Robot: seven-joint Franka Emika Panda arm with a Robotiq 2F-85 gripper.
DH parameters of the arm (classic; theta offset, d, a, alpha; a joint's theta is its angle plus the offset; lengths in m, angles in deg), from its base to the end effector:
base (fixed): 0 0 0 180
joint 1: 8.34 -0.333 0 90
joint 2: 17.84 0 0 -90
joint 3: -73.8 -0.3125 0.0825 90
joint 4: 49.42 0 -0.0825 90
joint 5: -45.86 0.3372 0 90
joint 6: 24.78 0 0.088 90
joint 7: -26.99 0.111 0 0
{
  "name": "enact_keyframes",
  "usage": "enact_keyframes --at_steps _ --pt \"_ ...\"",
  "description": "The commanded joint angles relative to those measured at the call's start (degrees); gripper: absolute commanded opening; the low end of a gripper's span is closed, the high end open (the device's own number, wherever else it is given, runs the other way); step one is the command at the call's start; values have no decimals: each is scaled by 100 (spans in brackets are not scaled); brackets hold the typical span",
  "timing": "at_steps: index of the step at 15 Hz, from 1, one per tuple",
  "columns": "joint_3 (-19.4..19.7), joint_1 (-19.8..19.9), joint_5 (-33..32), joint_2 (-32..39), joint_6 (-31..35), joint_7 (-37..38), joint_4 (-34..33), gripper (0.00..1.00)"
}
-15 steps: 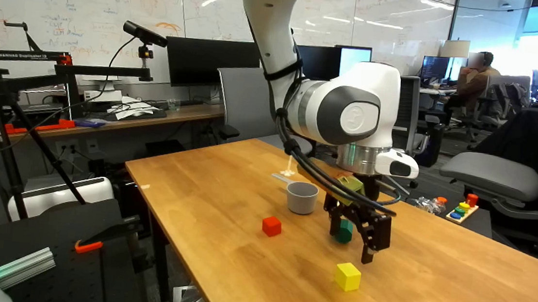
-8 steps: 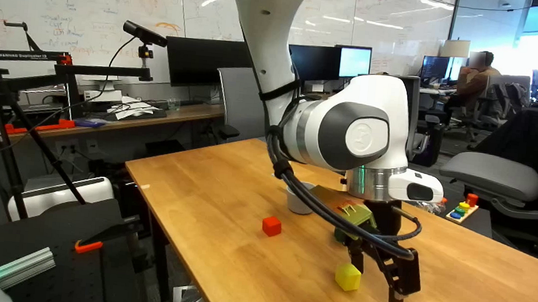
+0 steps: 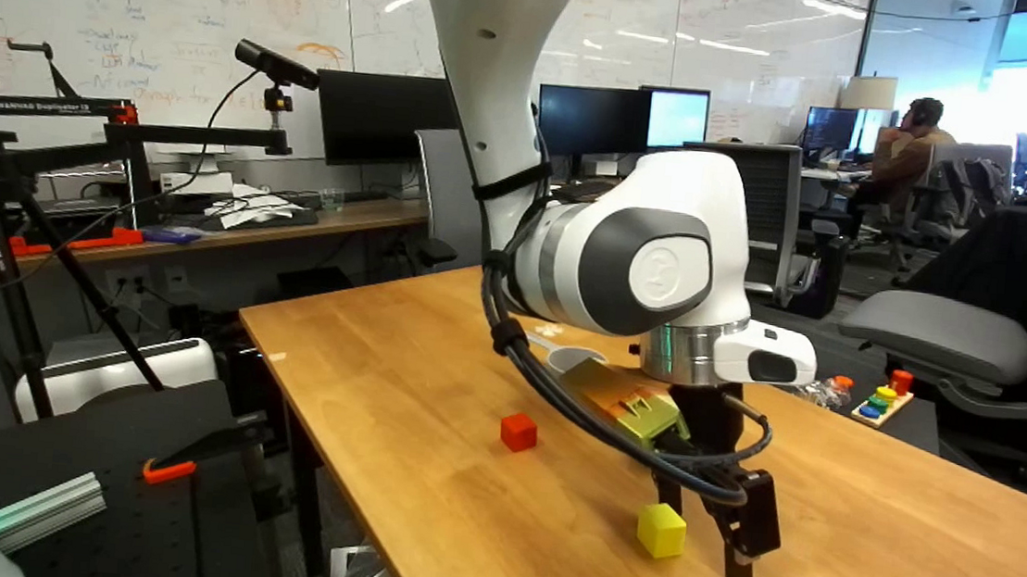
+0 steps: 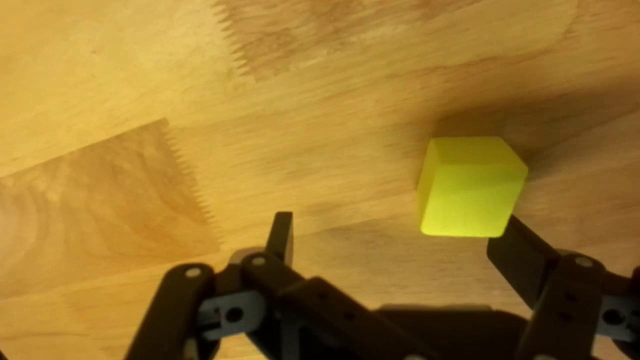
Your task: Place the blocks inside the grey measuring cup
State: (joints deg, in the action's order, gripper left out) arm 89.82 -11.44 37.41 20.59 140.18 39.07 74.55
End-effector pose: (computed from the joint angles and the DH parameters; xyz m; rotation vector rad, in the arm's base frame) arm 0.5239 -0.1149 0.1347 2.9075 -0.3373 0.0824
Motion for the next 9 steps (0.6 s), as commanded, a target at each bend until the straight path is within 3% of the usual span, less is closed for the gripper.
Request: enact_keyframes --at_steps 1,5,6,7,9 --pt "-40 -135 72 -22 275 -8 133 100" --pt "-76 -196 141 25 191 20 191 100" --pt "-60 -213 164 25 223 54 209 75" --pt "-42 -224 187 28 231 84 210 75" --pt "12 -280 199 38 248 133 199 59"
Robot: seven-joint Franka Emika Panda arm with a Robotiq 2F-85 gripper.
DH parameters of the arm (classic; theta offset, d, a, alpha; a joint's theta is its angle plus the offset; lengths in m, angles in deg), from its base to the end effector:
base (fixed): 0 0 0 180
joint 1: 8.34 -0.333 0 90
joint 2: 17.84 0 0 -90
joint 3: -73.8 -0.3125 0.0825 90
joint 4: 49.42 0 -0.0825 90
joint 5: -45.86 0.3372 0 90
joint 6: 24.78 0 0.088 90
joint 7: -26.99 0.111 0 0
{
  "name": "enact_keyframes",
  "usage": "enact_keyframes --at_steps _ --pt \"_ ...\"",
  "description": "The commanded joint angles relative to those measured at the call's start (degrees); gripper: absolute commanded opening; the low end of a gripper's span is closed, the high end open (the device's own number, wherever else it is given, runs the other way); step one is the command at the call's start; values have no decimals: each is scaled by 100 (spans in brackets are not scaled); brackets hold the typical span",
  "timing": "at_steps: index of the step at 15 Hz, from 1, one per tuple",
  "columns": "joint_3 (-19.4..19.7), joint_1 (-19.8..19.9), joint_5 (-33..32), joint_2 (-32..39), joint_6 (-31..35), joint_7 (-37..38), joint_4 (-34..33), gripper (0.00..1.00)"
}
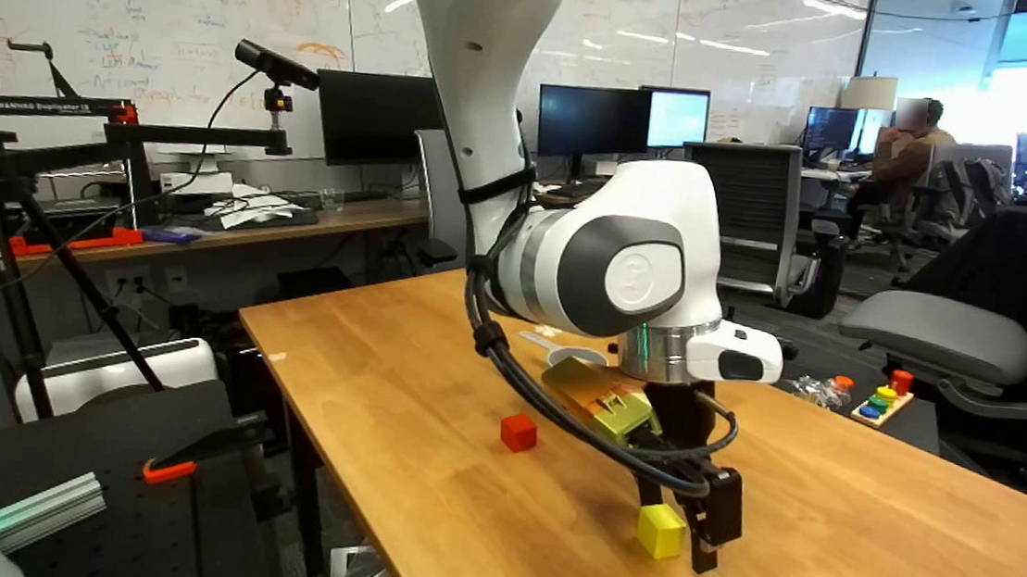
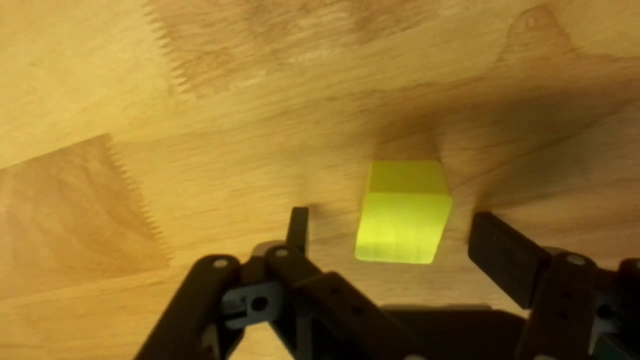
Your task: Place the blocks inside the grey measuring cup
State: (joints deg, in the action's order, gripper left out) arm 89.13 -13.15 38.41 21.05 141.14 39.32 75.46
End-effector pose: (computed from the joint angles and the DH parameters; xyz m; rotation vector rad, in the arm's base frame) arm 0.5216 -0.0935 0.1269 2.9249 -0.3104 0.0788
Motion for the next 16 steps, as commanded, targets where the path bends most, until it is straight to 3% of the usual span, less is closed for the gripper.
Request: enact_keyframes --at_steps 1,6,16 --pt "87 -121 125 -11 105 151 93 49" --pt "100 -72 241 -42 -30 237 48 13" --pt "165 -281 325 -124 -154 420 -53 11"
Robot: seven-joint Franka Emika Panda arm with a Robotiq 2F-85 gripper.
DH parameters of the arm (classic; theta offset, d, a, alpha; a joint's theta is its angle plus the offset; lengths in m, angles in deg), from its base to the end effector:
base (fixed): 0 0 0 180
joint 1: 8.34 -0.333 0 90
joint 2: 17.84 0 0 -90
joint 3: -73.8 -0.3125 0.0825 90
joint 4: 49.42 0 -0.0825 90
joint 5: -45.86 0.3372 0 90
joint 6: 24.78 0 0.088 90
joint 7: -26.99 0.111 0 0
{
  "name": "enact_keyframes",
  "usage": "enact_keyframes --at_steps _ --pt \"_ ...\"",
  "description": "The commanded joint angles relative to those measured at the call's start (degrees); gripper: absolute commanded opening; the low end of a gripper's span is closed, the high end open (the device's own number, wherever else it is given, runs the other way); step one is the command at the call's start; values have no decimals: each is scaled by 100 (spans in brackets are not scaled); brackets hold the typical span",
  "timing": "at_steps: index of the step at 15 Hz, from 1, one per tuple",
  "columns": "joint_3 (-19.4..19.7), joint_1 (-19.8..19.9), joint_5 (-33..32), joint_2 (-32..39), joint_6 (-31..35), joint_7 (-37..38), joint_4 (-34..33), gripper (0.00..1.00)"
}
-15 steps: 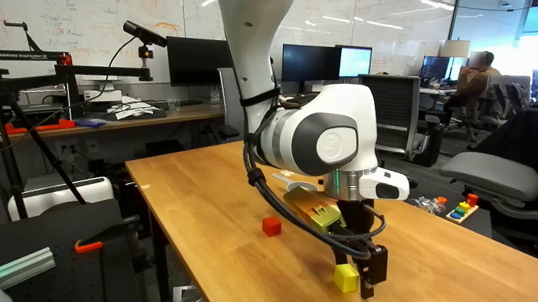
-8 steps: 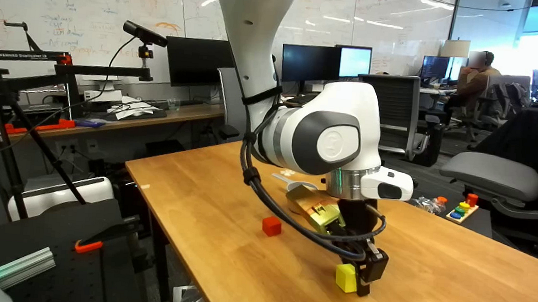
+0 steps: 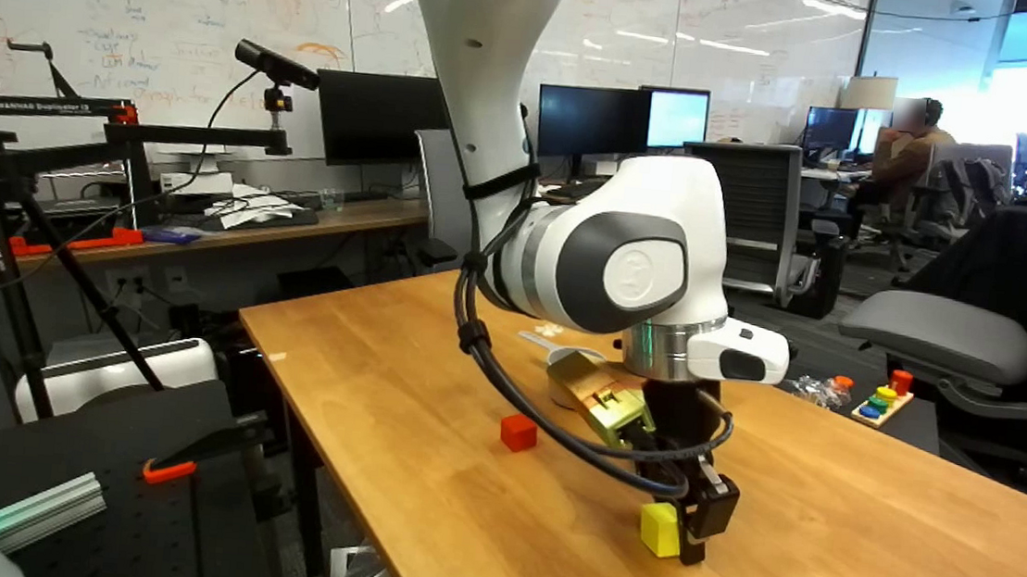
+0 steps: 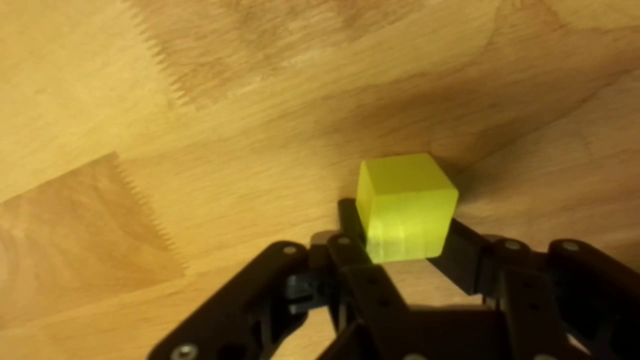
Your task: Place the blocks inside the grey measuring cup
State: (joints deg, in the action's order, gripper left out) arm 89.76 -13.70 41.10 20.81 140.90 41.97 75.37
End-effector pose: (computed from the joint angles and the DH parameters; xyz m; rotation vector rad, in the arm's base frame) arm 0.5228 -0.0970 0.1306 2.9150 -0.4445 0.0950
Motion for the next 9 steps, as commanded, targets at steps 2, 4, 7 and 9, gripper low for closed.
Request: enact_keyframes --at_steps 2,4,7,9 --pt "146 -397 25 -176 -145 251 -94 11" --pt "170 -588 5 -249 -184 365 -201 11" --pt "168 -859 -14 -391 -306 543 -408 11" --pt "191 -976 -79 -397 -358 631 -517 34"
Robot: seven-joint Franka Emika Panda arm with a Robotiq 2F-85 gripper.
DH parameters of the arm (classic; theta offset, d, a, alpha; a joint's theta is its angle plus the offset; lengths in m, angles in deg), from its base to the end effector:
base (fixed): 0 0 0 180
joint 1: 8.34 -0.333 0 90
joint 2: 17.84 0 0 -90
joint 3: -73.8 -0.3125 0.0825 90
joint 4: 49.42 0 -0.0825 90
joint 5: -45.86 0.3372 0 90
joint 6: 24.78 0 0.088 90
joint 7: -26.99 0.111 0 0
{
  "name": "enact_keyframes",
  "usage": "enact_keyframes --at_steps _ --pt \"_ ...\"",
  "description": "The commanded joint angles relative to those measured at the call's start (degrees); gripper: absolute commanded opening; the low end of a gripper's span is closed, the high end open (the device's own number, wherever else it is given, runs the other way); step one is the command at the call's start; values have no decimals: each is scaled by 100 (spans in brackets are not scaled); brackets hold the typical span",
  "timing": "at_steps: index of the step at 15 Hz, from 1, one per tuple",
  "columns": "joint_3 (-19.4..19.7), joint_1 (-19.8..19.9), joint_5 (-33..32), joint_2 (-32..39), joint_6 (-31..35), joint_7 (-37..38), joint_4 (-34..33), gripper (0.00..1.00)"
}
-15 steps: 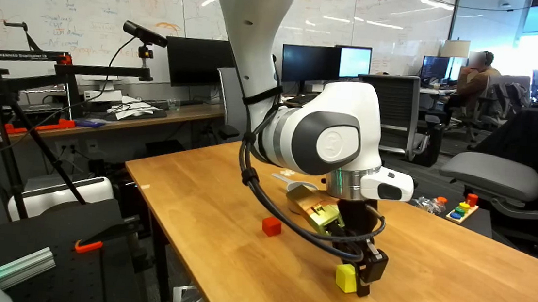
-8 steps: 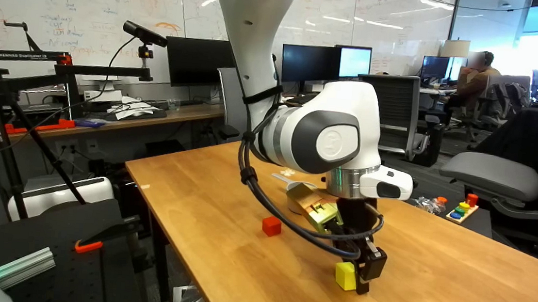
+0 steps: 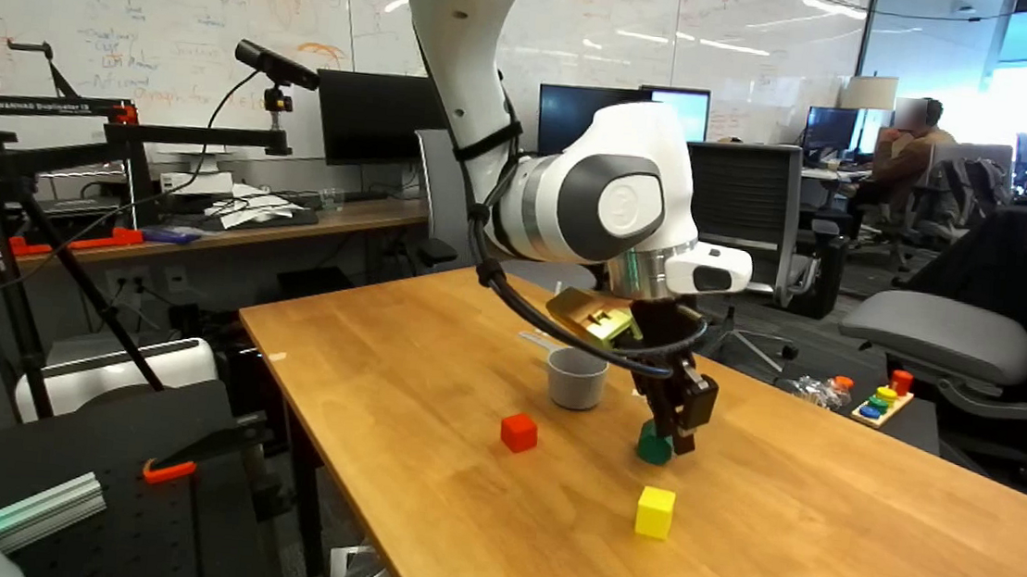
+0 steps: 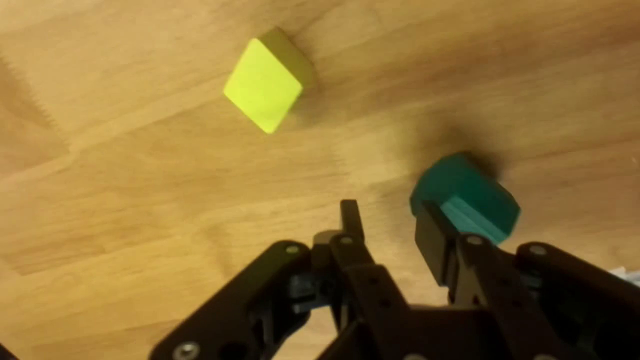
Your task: Place the blocks inside the grey measuring cup
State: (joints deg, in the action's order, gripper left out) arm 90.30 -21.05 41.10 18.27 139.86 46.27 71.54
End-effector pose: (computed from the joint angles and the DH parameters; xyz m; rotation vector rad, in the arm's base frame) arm 0.5628 -0.0299 0.1726 2.9360 -0.3811 0.2598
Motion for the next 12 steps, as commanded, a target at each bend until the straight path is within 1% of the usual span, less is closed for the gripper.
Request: enact_keyframes --at_steps 1,3,5,8,9,12 --pt "161 -278 -111 -124 -312 243 -183 60" --pt "147 -228 -145 -115 -398 228 -205 59" --pt "207 -192 -210 -129 -458 236 -149 73" --pt "228 -69 -279 -193 -591 130 5 97" --pt "214 -29 -316 -219 -634 81 82 100" --pt "200 49 -399 -290 -735 59 330 100"
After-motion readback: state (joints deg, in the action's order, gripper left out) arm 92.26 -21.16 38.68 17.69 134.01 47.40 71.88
